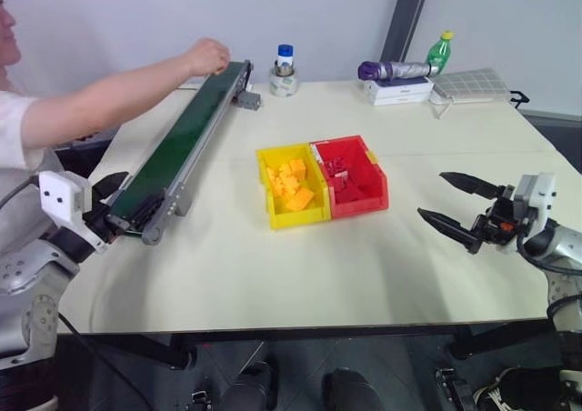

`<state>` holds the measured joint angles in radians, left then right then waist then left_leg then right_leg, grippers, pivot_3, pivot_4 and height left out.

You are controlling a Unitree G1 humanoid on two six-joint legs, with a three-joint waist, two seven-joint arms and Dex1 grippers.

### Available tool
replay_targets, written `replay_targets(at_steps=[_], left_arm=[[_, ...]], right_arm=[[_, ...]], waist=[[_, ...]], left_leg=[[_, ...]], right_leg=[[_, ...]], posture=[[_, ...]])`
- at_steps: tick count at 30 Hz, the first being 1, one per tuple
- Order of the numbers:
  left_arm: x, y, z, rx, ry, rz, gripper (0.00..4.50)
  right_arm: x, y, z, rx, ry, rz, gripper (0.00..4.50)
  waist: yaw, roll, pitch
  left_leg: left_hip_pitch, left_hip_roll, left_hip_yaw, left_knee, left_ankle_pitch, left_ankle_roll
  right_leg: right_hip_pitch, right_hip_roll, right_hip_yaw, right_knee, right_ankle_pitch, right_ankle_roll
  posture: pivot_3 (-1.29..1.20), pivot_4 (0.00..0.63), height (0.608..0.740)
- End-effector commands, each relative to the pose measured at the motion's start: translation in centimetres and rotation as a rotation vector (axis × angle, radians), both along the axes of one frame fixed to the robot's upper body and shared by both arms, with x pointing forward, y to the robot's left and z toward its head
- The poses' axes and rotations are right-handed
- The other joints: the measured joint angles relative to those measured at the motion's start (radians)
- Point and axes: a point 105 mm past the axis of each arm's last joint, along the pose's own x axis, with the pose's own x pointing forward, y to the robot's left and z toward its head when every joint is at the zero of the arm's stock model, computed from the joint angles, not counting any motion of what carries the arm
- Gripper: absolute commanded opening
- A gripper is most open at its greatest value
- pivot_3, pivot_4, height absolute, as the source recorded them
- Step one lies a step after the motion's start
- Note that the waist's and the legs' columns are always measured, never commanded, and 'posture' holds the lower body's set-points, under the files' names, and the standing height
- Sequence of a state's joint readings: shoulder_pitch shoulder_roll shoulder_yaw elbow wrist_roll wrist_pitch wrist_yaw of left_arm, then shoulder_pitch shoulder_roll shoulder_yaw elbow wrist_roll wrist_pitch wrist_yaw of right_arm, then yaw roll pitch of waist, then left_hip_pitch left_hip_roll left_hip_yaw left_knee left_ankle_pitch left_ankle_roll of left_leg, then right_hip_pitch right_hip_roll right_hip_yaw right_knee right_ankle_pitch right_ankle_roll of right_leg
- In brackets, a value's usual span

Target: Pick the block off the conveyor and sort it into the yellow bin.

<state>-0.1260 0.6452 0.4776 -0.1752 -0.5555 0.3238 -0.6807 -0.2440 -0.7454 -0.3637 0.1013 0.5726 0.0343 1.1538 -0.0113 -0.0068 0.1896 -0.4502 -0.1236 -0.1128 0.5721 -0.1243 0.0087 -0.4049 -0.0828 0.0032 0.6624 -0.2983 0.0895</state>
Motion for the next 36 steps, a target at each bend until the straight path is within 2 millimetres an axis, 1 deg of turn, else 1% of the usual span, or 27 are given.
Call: replay_targets(at_steps=[1, 5, 13, 20, 36], left_arm=[[-0.10, -0.34, 1.07, 0.024, -0.051, -0.016, 4.43], [0.10, 0.05, 0.99, 0.024, -0.049, 0.018, 4.43], [0.09, -0.24, 0.97, 0.029, -0.049, 0.007, 4.43], [-0.08, -0.16, 0.67, 0.023, -0.046, 0.016, 4.43], [-0.32, 0.00, 0.78, 0.013, -0.062, 0.039, 4.43]], right_arm=[[-0.18, 0.18, 1.26, 0.000, -0.057, 0.008, 4.50], [-0.19, 0.21, 1.25, -0.003, -0.056, 0.007, 4.50], [-0.06, 0.27, 1.24, -0.006, -0.056, 0.005, 4.50], [0.17, 0.36, 1.37, -0.014, -0.054, 0.010, 4.50], [0.42, 0.54, 1.24, -0.021, -0.053, 0.012, 4.50]], waist=[[0.000, 0.000, 0.000], [0.000, 0.000, 0.000], [0.000, 0.000, 0.000], [0.000, 0.000, 0.000], [0.000, 0.000, 0.000]], left_leg=[[0.000, 0.000, 0.000, 0.000, 0.000, 0.000], [0.000, 0.000, 0.000, 0.000, 0.000, 0.000], [0.000, 0.000, 0.000, 0.000, 0.000, 0.000], [0.000, 0.000, 0.000, 0.000, 0.000, 0.000], [0.000, 0.000, 0.000, 0.000, 0.000, 0.000]], right_leg=[[0.000, 0.000, 0.000, 0.000, 0.000, 0.000], [0.000, 0.000, 0.000, 0.000, 0.000, 0.000], [0.000, 0.000, 0.000, 0.000, 0.000, 0.000], [0.000, 0.000, 0.000, 0.000, 0.000, 0.000], [0.000, 0.000, 0.000, 0.000, 0.000, 0.000]], posture=[[0.00, 0.150, 0.740], [0.00, 0.150, 0.740], [0.00, 0.150, 0.740], [0.00, 0.150, 0.740], [0.00, 0.150, 0.740]])
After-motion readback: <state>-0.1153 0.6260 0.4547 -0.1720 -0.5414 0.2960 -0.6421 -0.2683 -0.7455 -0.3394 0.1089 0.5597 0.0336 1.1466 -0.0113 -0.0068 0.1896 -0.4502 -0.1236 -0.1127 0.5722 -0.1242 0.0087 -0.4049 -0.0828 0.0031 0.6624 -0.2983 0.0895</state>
